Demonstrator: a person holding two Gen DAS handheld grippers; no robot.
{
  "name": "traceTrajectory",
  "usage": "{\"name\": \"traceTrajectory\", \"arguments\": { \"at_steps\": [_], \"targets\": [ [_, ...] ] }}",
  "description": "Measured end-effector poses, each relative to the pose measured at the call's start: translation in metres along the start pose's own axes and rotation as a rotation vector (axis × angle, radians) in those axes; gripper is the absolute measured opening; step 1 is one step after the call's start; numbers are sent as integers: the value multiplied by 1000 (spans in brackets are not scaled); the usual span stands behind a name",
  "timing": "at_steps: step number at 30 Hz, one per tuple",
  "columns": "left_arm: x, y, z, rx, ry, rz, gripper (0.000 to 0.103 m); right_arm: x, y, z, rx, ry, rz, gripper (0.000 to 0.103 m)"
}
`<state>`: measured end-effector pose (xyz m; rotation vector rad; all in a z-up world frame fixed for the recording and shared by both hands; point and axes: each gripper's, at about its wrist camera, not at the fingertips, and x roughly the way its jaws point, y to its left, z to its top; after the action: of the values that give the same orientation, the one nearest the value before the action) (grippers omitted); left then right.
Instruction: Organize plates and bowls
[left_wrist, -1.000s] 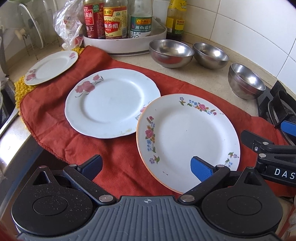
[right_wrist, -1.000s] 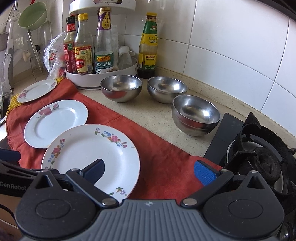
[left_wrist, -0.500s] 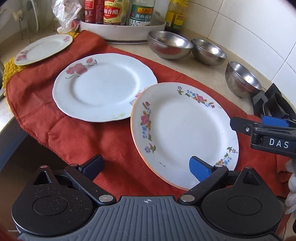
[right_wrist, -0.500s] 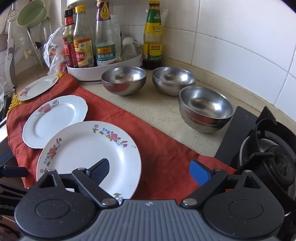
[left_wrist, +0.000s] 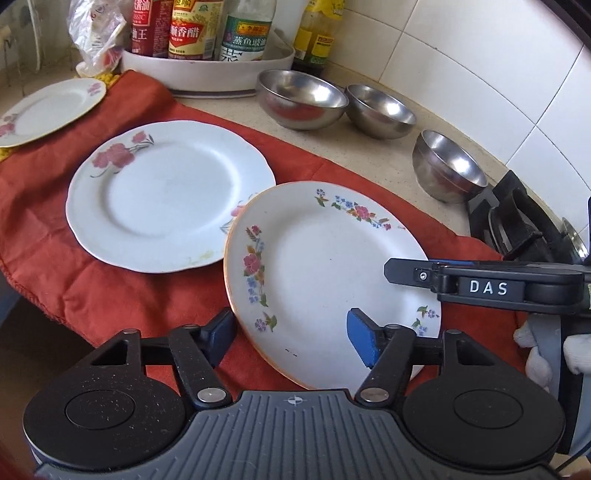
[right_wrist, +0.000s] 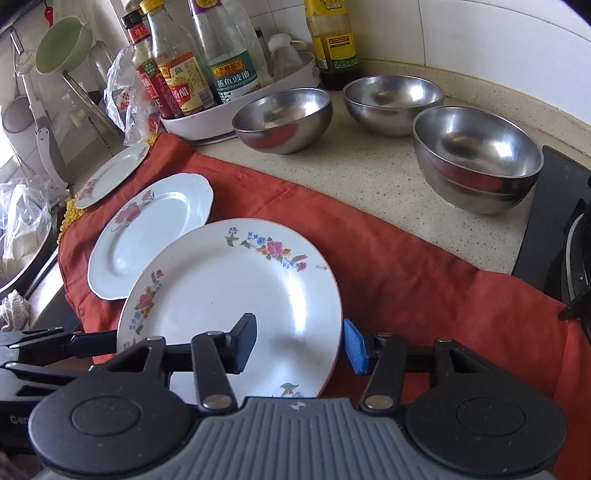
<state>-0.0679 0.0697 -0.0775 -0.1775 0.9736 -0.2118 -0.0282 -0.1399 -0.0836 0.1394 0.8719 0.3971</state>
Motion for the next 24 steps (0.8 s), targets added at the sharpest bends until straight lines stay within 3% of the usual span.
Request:
{"name": "traceTrajectory", "arguments": {
  "at_steps": [6, 12, 16, 19, 21, 24],
  "targets": [
    [7, -14, 0, 103, 13, 37, 76, 0, -2, 0, 15, -1, 4, 49],
    [1, -27, 2, 150, 1, -34, 76, -24, -14, -1, 72, -32, -34, 49],
    [15, -34, -1, 195, 40, -8, 73, -26, -22, -5, 64, -31, -84, 48],
    [5, -25, -3, 177, 29, 5, 77, -39, -27, -5, 61, -74, -153, 48],
    [-8, -15, -1, 151, 2, 30, 85, -48, -27, 0, 59, -109, -155, 48],
    [-25, 2, 6, 104, -42, 104, 85, -55, -17, 6, 28, -151, -126, 48]
  ]
}}
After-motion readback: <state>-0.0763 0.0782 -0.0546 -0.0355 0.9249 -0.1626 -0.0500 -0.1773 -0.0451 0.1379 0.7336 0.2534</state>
